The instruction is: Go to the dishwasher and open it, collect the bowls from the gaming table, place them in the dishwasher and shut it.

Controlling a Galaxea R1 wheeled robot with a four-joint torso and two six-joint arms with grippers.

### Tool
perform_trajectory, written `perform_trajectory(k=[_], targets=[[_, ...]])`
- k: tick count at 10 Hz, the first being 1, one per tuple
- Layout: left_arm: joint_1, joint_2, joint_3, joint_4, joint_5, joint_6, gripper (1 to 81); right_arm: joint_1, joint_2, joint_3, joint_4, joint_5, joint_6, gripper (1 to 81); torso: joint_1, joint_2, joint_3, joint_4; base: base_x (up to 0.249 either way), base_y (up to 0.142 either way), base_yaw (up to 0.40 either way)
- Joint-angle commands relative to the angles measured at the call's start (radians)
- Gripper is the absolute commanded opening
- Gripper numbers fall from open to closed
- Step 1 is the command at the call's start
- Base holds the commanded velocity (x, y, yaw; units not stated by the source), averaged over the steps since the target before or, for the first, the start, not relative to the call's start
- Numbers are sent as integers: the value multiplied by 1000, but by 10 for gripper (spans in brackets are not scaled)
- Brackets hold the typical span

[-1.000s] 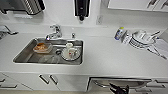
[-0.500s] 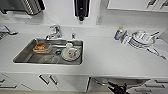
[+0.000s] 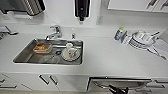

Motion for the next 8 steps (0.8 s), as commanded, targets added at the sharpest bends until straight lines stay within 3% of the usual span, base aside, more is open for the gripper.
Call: perform_trajectory(k=[1, 2, 5, 8], targets=[[10, -1, -1, 5, 33, -2, 811, -307, -144, -20, -247, -397, -12, 811, 0, 0, 0, 0, 0, 0, 0], [10, 1, -1, 5, 33, -2, 811, -261, -133, -16, -222, -262, 36, 811, 0, 0, 0, 0, 0, 0, 0], [11, 1, -1, 7, 33, -2, 811, -123, -167, 171, -202, -253, 48, 811, 1, 0, 0, 0, 0, 0, 0], [11, -1, -3, 1, 33, -2, 811, -121, -182, 194, -233, -269, 48, 811, 1, 0, -1, 0, 0, 0, 0]])
